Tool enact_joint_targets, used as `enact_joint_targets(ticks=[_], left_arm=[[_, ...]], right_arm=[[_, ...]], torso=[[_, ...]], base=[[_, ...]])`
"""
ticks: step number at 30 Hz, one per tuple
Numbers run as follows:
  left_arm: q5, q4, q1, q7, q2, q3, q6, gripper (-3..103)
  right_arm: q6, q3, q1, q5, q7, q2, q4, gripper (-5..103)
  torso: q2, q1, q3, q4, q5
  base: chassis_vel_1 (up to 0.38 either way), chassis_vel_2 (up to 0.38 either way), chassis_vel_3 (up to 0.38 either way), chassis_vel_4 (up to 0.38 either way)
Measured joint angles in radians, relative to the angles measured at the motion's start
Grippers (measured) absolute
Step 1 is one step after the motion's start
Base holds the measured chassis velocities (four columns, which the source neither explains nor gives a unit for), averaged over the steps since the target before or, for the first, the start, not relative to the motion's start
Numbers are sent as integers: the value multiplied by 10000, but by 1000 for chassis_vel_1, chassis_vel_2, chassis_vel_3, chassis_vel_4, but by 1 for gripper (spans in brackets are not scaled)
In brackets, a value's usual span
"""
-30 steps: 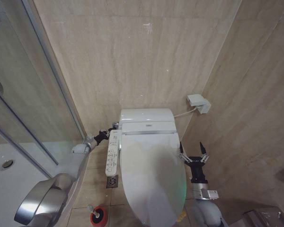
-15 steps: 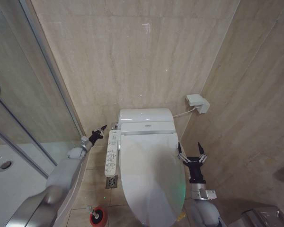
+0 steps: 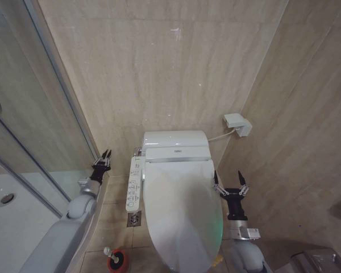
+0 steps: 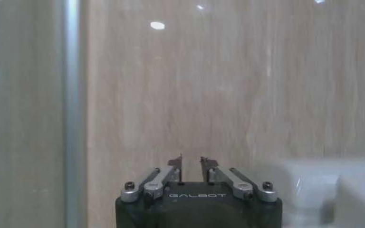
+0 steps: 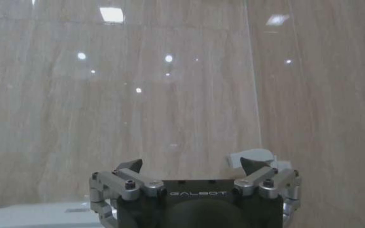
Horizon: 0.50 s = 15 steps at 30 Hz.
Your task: Open the toilet lid, clean the toilet bowl with a toilet brush, close the toilet lid, and flush.
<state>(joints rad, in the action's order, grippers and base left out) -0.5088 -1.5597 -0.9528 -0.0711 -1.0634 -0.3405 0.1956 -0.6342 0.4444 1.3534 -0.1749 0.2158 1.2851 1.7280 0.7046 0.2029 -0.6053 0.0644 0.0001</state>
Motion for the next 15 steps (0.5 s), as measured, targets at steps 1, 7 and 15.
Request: enact_joint_targets(ticks=[1, 7, 15], left_arm=[[0, 0, 0, 0, 0, 0, 0, 8], [177, -4267, -3078, -1347, 0, -1423, -1068, 41], [824, -7480, -6158, -1660, -985, -3181, -887, 68]], right_arm=[[0, 0, 0, 0, 0, 0, 0, 100], [51, 228, 98, 70, 82, 67, 252, 100], [-43, 557, 224, -60, -71, 369, 481, 100]], torso=[[0, 0, 0, 0, 0], [0, -1, 1, -4, 1], [1, -2, 1, -7, 2]], base=[[0, 0, 0, 0], [0, 0, 0, 0], [0, 0, 0, 0]])
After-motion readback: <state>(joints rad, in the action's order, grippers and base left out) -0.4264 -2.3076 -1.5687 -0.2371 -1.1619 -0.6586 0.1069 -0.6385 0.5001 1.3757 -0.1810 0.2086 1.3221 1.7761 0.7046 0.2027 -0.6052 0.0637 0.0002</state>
